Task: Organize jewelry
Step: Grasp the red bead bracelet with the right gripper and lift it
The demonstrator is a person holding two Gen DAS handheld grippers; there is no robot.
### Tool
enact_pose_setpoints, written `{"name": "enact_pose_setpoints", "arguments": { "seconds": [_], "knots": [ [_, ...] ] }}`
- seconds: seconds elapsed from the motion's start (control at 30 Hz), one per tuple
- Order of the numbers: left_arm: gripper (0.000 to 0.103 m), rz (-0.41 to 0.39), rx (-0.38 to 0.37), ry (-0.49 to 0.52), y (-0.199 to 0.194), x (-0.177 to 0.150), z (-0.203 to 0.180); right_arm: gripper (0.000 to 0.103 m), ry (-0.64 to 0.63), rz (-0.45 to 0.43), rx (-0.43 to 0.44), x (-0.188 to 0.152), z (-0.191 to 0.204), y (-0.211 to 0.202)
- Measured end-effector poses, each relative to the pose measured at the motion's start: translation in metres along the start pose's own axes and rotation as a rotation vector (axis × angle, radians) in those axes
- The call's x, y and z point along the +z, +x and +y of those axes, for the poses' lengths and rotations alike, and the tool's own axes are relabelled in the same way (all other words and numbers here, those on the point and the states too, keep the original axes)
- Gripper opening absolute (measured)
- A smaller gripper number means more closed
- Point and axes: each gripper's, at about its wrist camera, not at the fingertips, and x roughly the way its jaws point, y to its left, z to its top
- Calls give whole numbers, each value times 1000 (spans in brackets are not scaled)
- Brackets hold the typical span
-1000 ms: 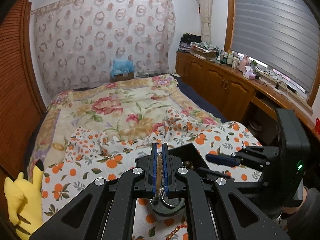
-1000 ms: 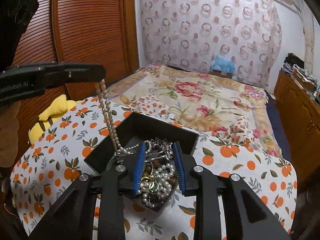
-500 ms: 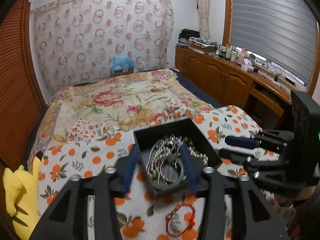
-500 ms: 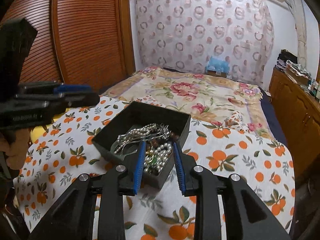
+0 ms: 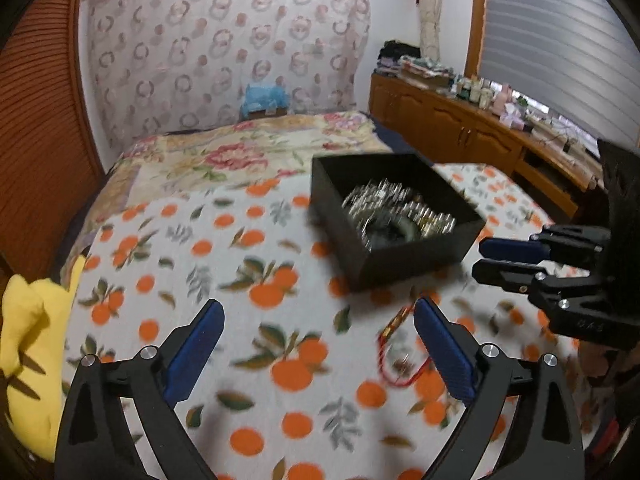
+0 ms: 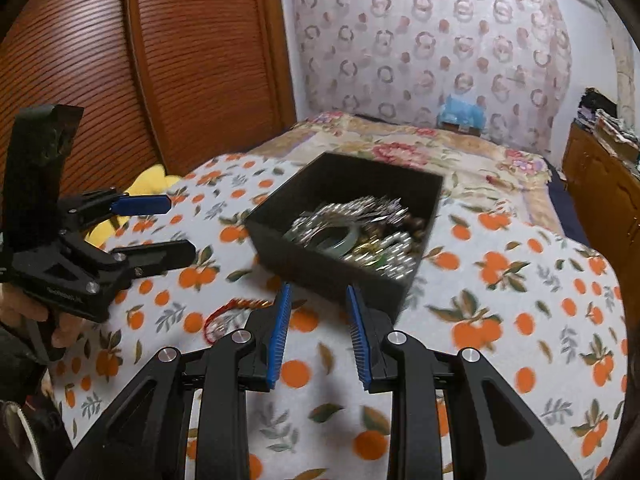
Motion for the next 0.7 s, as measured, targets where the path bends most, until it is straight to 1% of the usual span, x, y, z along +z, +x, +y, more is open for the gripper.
{"name": "enact_pose_setpoints", "arguments": {
  "seconds": [0.13, 0.23, 0.33, 0.47, 0.6, 0.7],
  "knots": [
    [92, 35, 3, 7, 2, -17, 4, 31, -11, 33, 32, -7, 16, 10],
    [93, 93, 19, 39, 9, -30, 4, 31, -11, 51, 56, -10, 25, 16],
    [93, 128, 33, 45, 14, -39, 8, 31, 7, 63, 62, -9, 29, 21],
    [93, 140, 20, 32, 14, -45, 13, 31, 13, 93, 59, -8, 37, 32],
    [93, 138, 6, 26, 9, -46, 13, 31, -4, 149, 11, -12, 44, 44],
    [93, 120, -3, 16, 2, -45, 13, 31, -10, 159, -10, -12, 43, 44]
  ]
}}
